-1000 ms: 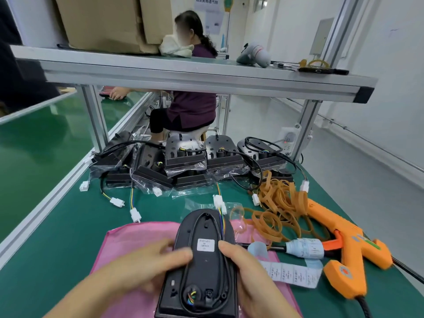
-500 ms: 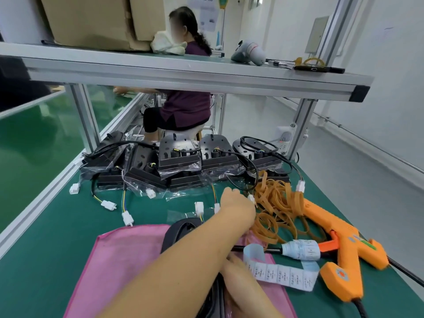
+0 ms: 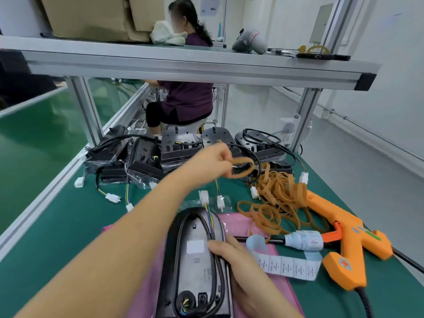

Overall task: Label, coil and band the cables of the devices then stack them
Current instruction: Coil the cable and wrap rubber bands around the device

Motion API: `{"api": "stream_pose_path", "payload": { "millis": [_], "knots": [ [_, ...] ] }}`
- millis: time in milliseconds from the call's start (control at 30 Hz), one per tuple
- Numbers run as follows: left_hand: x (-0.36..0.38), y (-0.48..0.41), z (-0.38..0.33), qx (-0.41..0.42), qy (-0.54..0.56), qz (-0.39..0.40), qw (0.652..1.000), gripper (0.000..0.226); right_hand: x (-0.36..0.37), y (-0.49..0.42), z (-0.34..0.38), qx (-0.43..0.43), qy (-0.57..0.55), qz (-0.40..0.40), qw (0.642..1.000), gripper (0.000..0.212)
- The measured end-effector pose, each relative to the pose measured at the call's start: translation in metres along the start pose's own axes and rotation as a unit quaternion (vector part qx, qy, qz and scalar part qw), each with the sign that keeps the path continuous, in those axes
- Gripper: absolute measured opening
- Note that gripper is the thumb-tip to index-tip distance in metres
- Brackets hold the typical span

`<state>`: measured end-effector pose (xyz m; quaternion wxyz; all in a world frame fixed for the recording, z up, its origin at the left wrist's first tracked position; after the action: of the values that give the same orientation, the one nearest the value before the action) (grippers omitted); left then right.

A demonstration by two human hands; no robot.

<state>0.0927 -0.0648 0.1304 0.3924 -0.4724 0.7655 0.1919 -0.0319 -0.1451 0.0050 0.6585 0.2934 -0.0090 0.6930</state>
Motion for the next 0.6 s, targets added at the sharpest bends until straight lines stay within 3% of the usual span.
{"api": "stream_pose_path", "payload": {
  "millis": [67, 133, 233, 367, 467, 600],
  "knots": [
    [-0.027, 0.008, 0.025, -0.012, 0.108, -0.049, 0.993, 0.017, -0.001, 0.019, -0.009, -0.024, -0.055, 0.055, 0.997, 0.053],
    [-0.044, 0.016, 0.054, -0.027, 0.182, -0.059, 0.981, 0.020, -0.002, 0.029, 0.001, -0.054, -0.017, 0.084, 0.995, 0.055],
    [-0.049, 0.035, 0.089, -0.065, 0.178, 0.008, 0.982, 0.016, 0.011, 0.036, 0.007, -0.056, 0.001, 0.144, 0.988, 0.058],
    [-0.023, 0.056, 0.096, -0.091, 0.225, 0.115, 0.963, 0.012, 0.021, 0.039, 0.016, -0.058, 0.052, 0.166, 0.983, 0.074],
    [-0.010, 0.062, 0.093, -0.094, 0.173, 0.093, 0.976, 0.011, 0.024, 0.036, 0.017, -0.032, 0.080, 0.158, 0.984, 0.100],
    [-0.006, 0.068, 0.088, -0.089, 0.190, 0.092, 0.973, 0.017, 0.019, 0.030, 0.015, -0.004, 0.058, 0.169, 0.984, 0.107]
  ]
}}
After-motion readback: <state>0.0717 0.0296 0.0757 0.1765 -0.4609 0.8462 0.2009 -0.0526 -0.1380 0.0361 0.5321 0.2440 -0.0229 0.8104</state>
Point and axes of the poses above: each hand's wrist, its own y-axis away from the middle knuckle, its own x-axis out of the palm, z = x × y, the point moved 1 cm from there along -y, towards the middle knuckle, and after that the axes turned 12 degrees about -y, right-handed, at the moved point
